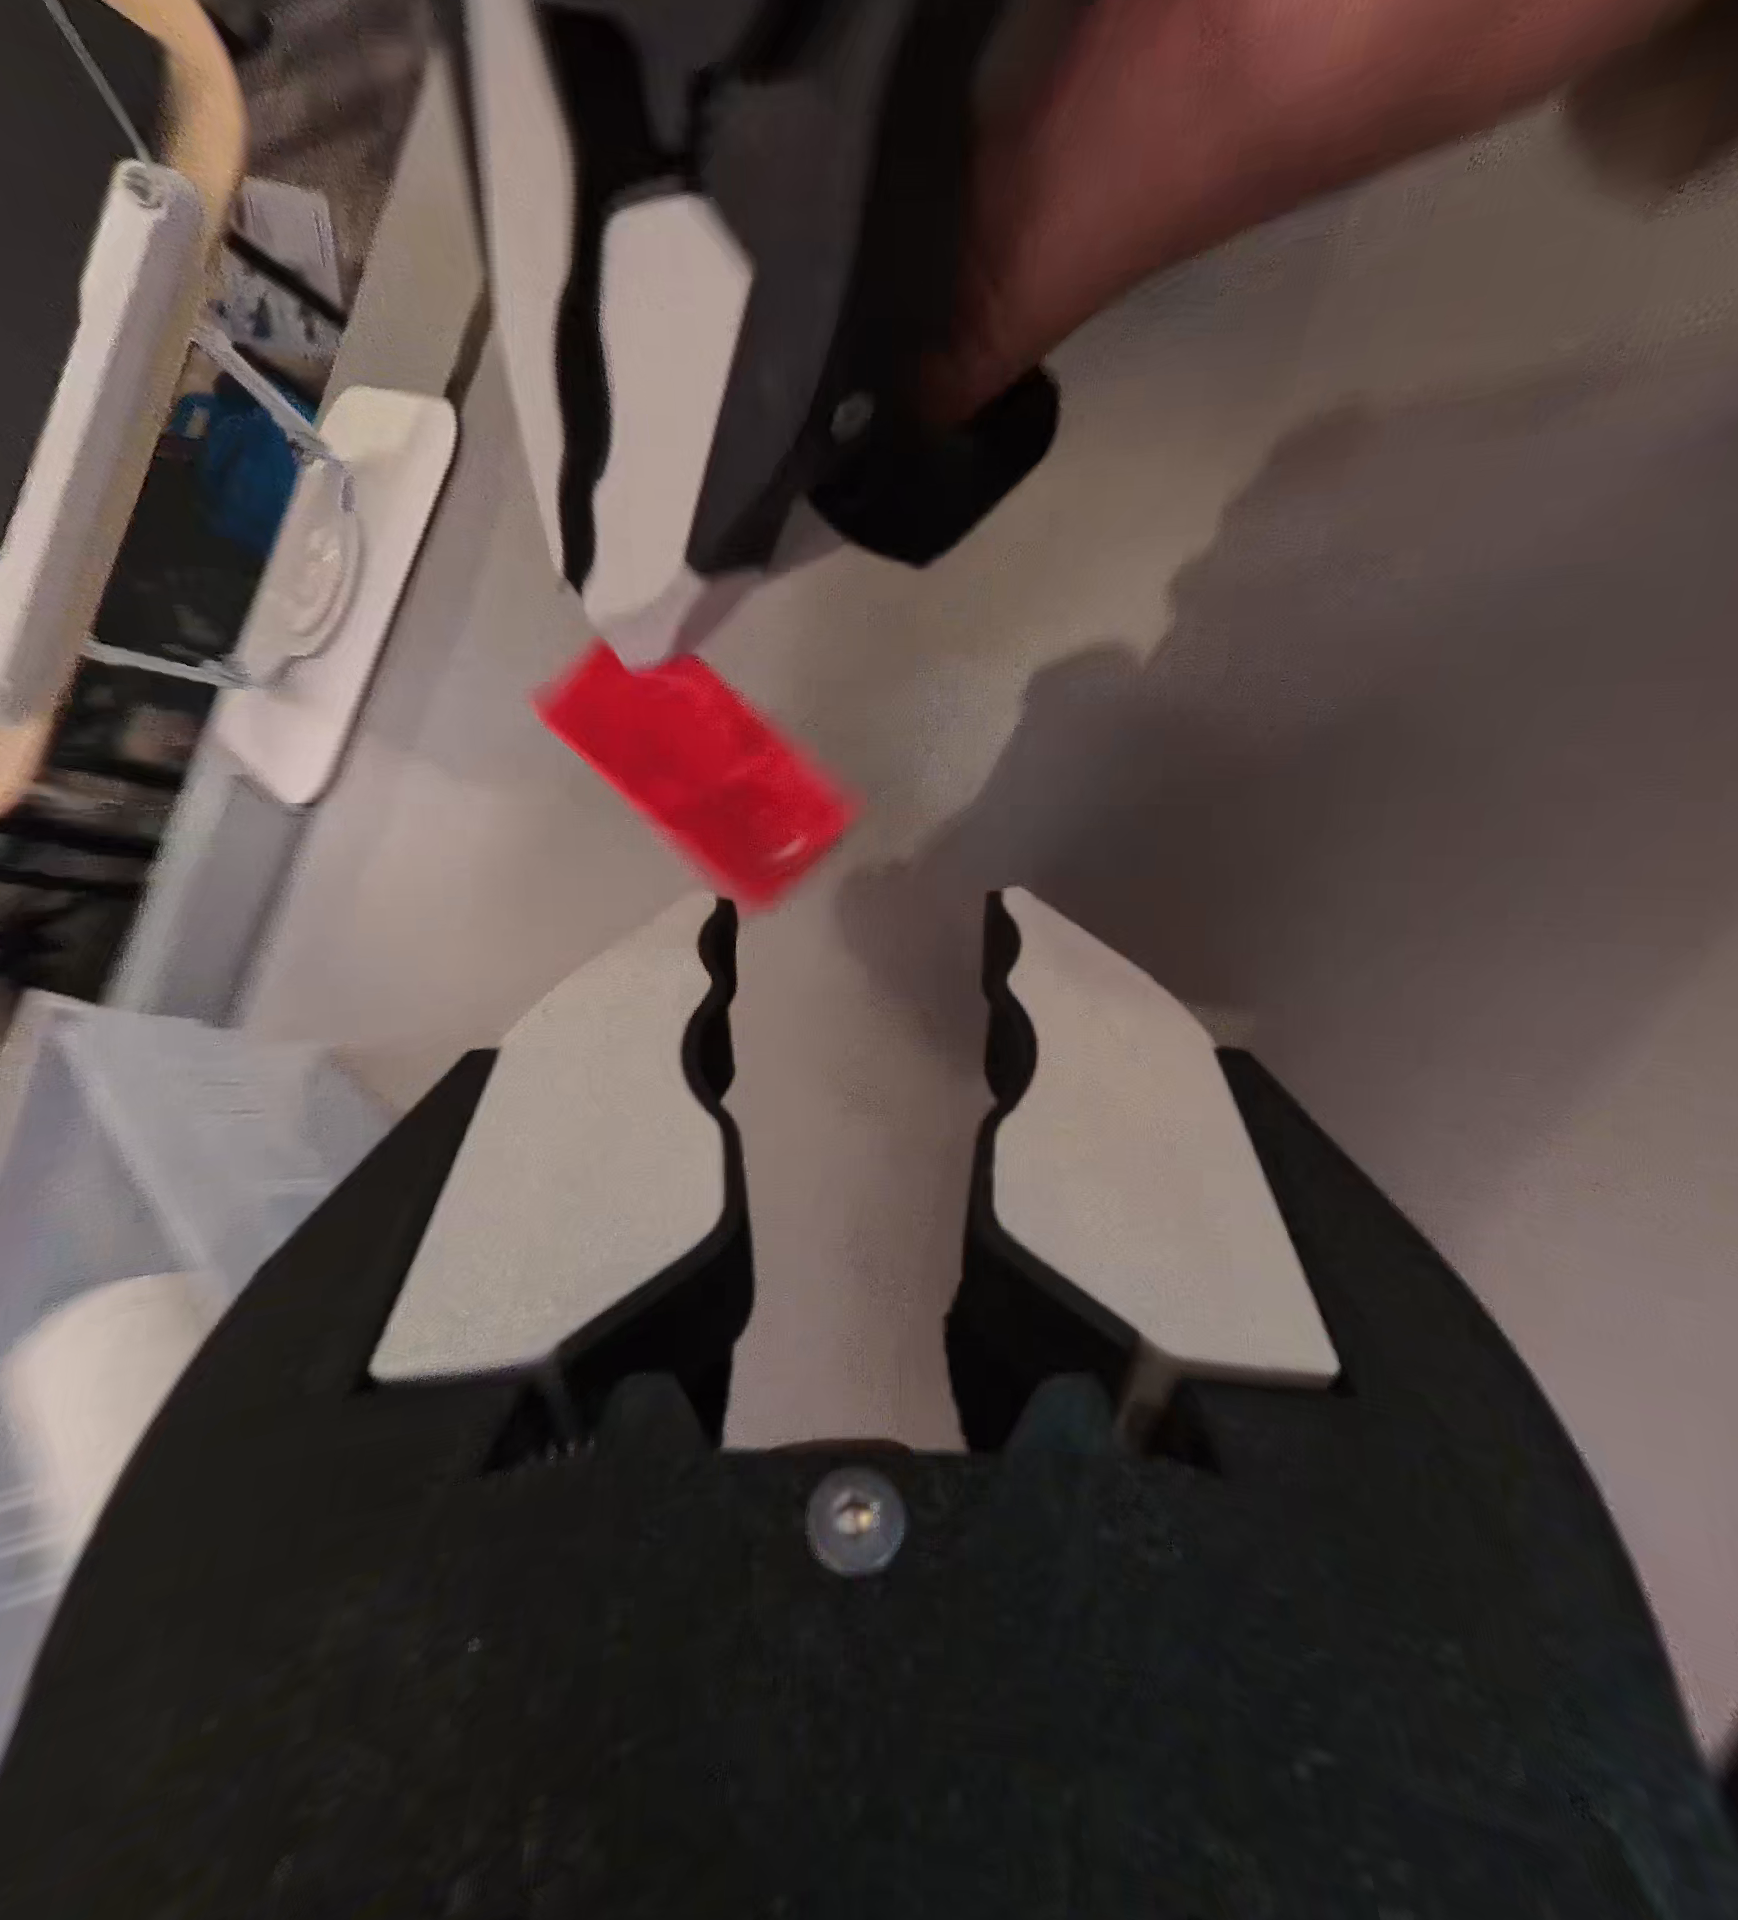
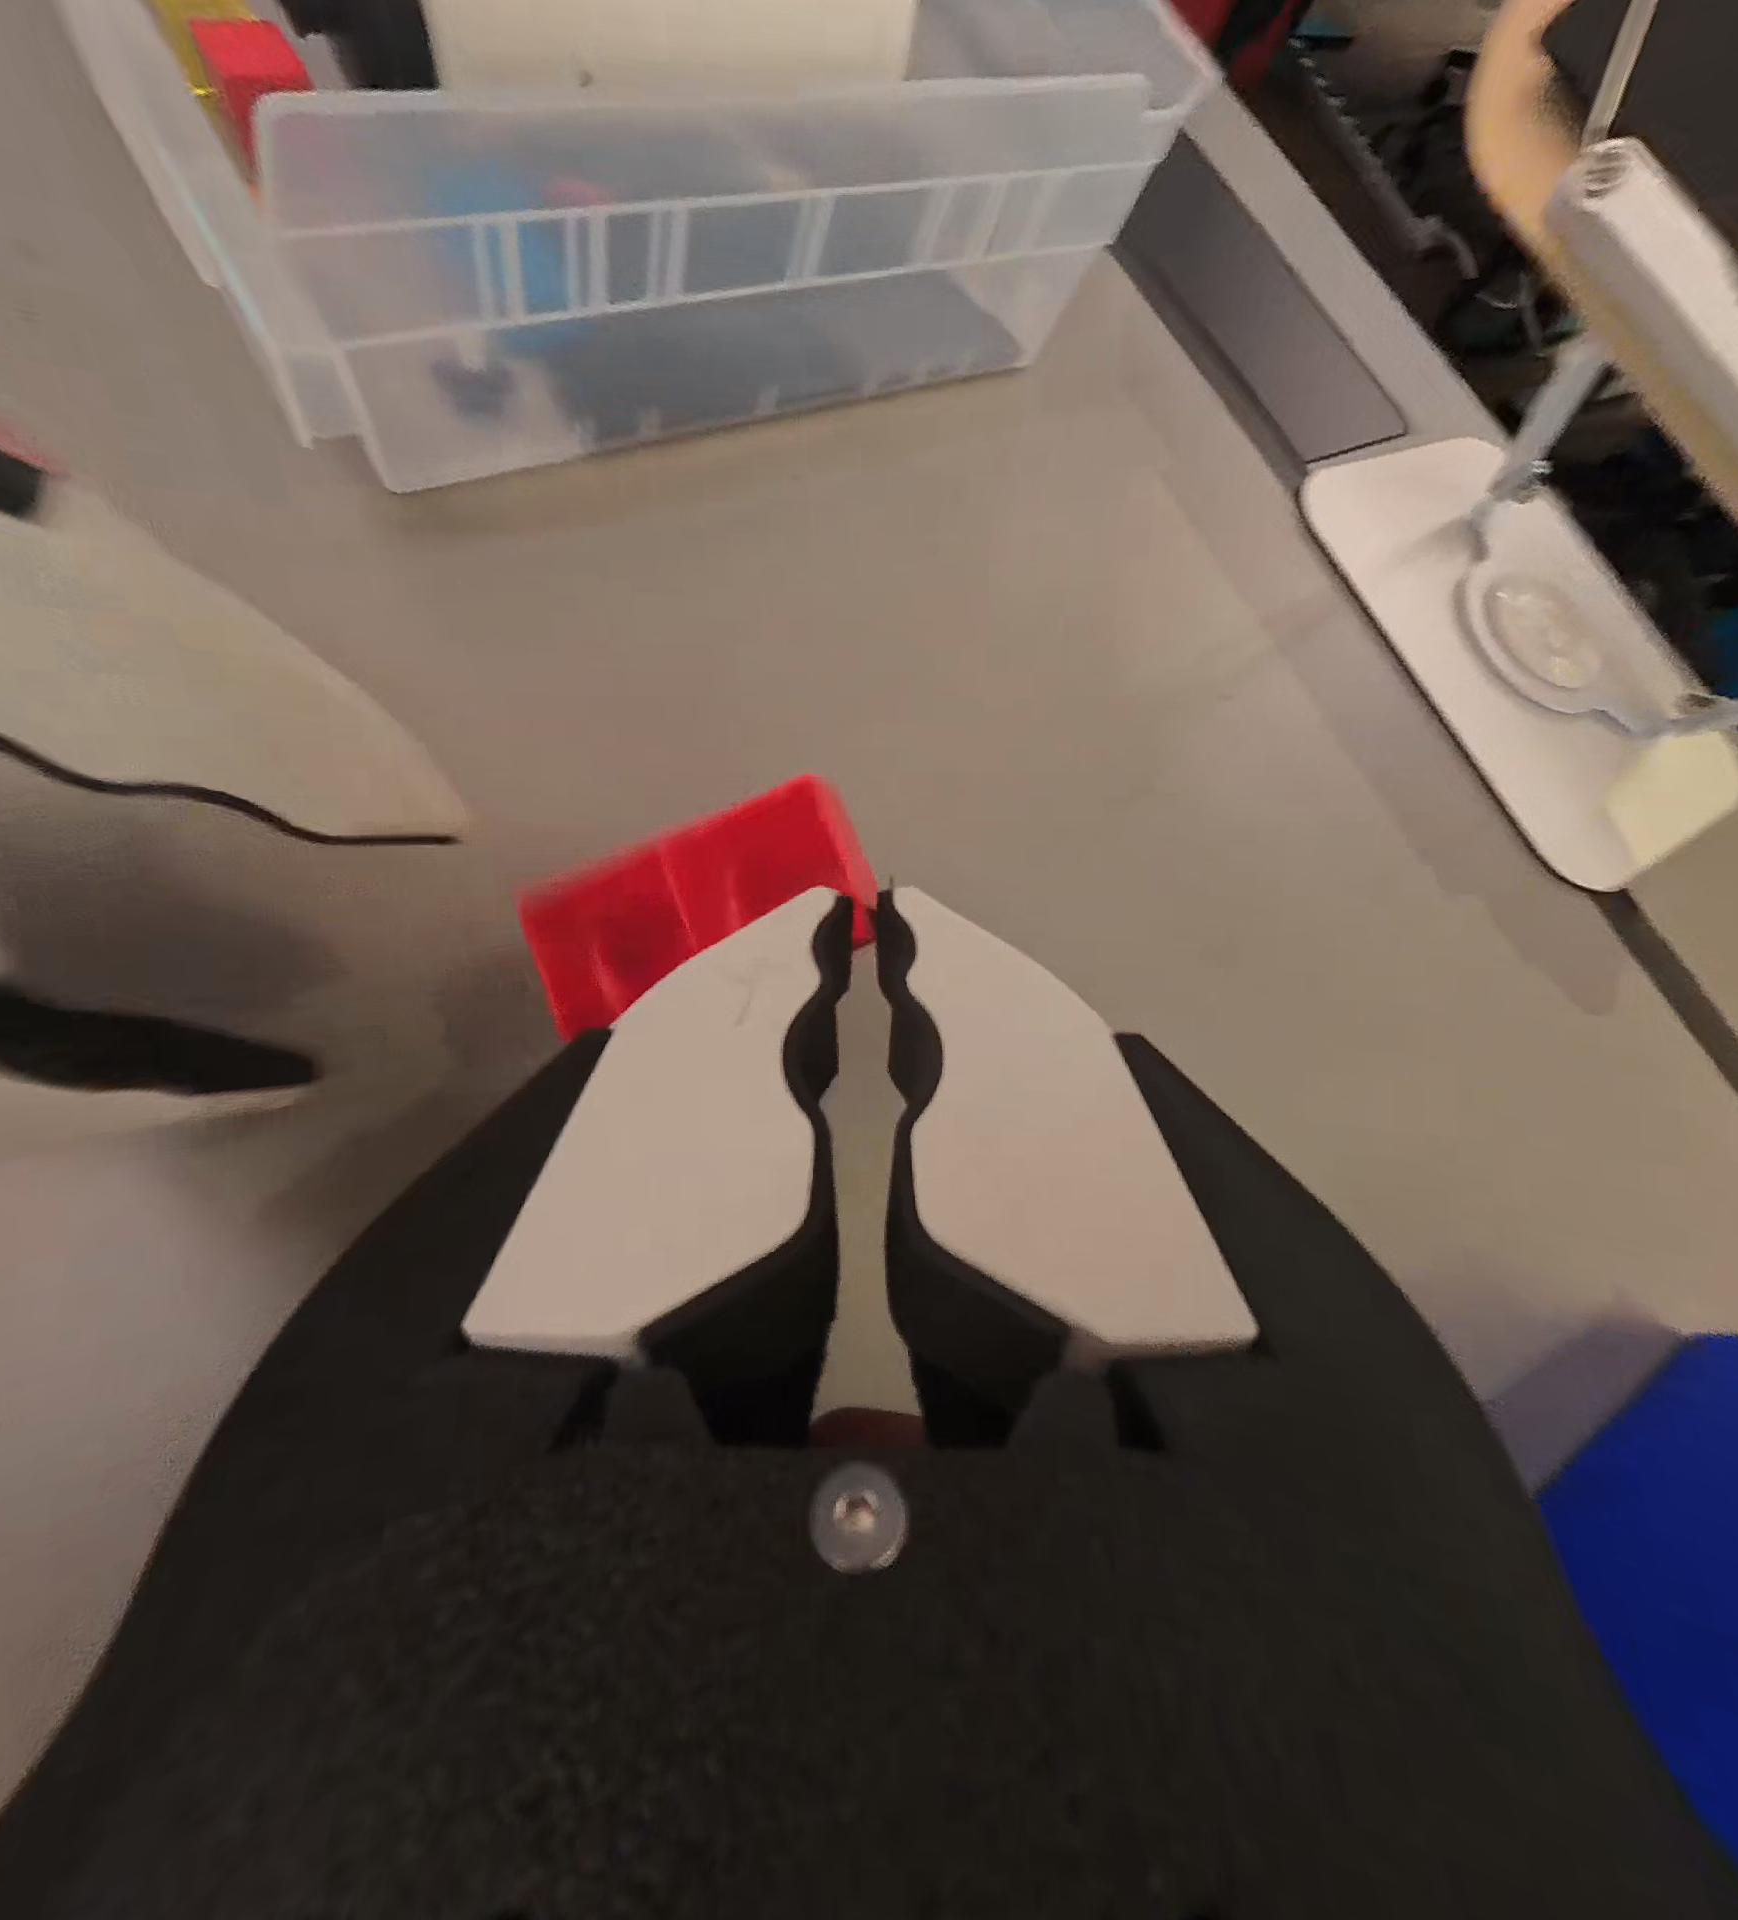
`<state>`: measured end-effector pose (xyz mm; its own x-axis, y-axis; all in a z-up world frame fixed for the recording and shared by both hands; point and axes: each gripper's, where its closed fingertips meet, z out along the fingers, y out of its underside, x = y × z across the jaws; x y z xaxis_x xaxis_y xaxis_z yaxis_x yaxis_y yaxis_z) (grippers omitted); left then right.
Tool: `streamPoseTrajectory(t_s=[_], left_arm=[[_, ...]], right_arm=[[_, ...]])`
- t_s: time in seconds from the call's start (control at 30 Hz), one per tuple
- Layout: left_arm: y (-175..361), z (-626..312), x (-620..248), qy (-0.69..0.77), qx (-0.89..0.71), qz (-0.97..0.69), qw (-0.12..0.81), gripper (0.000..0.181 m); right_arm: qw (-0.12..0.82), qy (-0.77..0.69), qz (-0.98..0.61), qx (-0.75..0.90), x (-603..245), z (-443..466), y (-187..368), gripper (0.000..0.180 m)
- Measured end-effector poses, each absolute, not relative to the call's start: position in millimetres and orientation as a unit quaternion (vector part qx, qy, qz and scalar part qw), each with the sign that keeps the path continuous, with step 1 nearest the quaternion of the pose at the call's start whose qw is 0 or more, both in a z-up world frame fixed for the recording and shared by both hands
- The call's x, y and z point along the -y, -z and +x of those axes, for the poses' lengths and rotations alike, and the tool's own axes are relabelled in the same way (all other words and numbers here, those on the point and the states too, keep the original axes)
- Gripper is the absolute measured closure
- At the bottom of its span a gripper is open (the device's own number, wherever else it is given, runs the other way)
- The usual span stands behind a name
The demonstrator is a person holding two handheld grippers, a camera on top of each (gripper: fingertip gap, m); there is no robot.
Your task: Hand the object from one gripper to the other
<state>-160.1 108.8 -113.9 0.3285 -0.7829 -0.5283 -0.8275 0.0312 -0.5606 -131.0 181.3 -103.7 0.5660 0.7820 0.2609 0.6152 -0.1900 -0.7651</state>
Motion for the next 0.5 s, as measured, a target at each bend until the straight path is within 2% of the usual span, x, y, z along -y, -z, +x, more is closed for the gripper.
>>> streamPoseTrajectory(t_s=[0.1,0.2,0.33,0.43,0.5], left_arm=[[102.9,-165.4,-81.5,0.138,-0.481,-0.712,0.493,0.144],[100.5,-181.1,-63.0,0.249,-0.404,-0.729,0.494,0.146],[90.7,-196.5,-63.4,0.307,-0.352,-0.740,0.485,0.146],[95.6,-200.1,-64.7,0.346,-0.331,-0.747,0.461,0.146],[104.0,-201.2,-66.5,0.347,-0.327,-0.761,0.439,0.146]], right_arm=[[0.463,-0.121,-0.768,0.426,-185.8,-114.1,82.3,0.177],[0.480,-0.106,-0.772,0.404,-193.9,-90.6,65.6,0.177],[0.505,-0.034,-0.778,0.373,-204.4,-39.7,29.4,0.177],[0.538,0.021,-0.788,0.299,-207.7,33.9,-18.3,0.177],[0.535,0.043,-0.809,0.239,-207.6,91.2,-28.1,0.177]])
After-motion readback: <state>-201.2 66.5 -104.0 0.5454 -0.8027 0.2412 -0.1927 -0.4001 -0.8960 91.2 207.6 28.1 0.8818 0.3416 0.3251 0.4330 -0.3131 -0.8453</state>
